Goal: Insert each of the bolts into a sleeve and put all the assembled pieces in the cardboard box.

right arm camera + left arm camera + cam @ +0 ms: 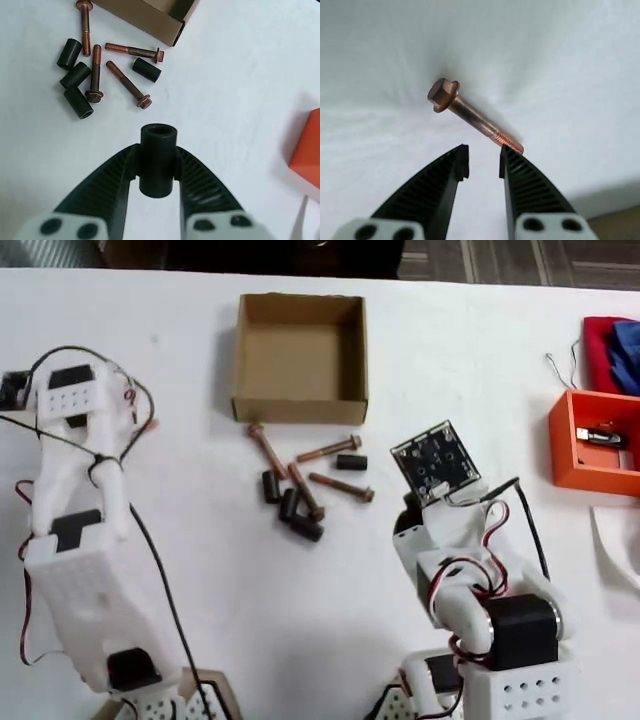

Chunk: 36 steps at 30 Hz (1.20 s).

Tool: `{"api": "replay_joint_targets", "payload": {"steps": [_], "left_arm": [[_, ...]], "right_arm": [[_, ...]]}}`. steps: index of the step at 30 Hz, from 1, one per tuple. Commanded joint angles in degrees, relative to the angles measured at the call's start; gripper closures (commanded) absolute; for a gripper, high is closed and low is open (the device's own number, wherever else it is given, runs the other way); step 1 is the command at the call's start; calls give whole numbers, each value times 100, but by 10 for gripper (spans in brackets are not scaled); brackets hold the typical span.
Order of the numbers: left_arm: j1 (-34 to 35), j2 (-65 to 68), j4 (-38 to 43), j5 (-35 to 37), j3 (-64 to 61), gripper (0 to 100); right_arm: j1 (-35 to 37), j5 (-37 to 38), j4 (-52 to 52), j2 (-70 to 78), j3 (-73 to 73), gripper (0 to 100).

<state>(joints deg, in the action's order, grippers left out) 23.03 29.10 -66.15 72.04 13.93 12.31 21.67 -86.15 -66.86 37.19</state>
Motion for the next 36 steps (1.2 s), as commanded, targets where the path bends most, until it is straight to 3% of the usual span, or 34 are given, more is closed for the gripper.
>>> {"api": "replay_joint_targets", "payload": {"steps": [1, 14, 27, 36], "left_arm": [[62, -26, -44, 167, 242, 872], [149, 571, -35, 862, 295, 872], [378, 1125, 26, 545, 716, 872], [387, 264, -132, 571, 716, 872]], "right_arm": [[-31, -18, 13, -101, -26, 978], [-31, -18, 4, -110, -26, 978], [-31, -18, 13, -101, -26, 978], [-31, -18, 22, -75, -26, 978]]}}
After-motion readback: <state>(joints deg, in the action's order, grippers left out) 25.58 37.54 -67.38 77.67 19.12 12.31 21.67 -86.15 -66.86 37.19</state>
